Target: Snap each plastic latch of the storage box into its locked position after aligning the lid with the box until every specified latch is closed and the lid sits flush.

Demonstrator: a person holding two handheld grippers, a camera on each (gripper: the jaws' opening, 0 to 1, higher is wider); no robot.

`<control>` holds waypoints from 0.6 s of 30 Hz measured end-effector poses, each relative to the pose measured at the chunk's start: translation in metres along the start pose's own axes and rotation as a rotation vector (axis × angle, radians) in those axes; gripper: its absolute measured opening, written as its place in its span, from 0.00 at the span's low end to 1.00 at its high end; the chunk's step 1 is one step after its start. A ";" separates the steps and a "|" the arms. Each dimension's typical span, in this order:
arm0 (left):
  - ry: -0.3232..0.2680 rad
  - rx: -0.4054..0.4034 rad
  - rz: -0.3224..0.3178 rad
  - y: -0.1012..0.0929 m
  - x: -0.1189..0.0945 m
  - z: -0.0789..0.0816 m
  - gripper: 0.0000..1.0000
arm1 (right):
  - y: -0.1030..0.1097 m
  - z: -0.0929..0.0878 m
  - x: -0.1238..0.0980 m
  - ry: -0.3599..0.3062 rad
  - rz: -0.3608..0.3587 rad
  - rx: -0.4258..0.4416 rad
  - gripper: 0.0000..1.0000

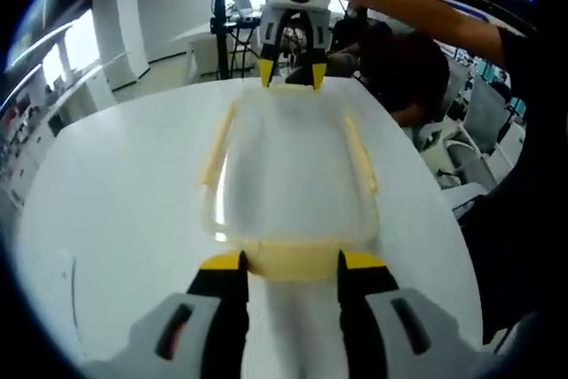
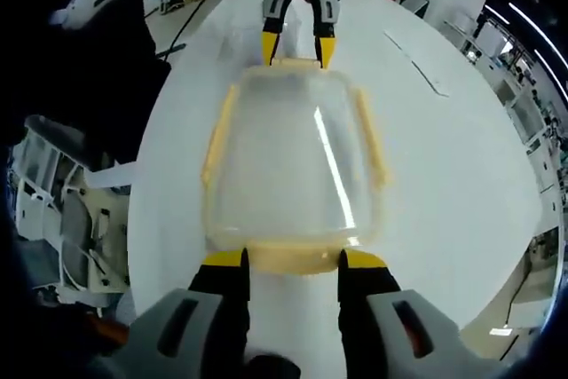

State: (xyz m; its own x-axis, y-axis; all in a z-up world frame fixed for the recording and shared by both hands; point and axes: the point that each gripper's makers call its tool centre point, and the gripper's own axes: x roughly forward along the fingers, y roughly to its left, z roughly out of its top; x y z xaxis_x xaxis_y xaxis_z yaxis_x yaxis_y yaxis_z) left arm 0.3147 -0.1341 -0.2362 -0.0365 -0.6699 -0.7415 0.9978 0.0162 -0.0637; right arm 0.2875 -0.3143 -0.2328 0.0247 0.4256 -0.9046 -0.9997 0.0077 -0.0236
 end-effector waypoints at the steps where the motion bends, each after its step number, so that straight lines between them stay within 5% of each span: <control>1: 0.002 -0.002 0.000 0.000 -0.001 0.000 0.37 | 0.000 0.002 -0.001 -0.001 0.000 -0.001 0.36; 18: 0.015 -0.023 0.057 -0.008 -0.053 -0.016 0.37 | -0.005 0.052 -0.012 -0.001 -0.016 -0.079 0.36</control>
State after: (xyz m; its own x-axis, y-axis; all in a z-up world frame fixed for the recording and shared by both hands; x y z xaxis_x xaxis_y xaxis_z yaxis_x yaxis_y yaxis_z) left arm 0.3080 -0.0867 -0.2068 0.0191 -0.6563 -0.7543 0.9968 0.0707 -0.0363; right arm 0.2923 -0.2722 -0.2002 0.0407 0.4266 -0.9035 -0.9958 -0.0572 -0.0719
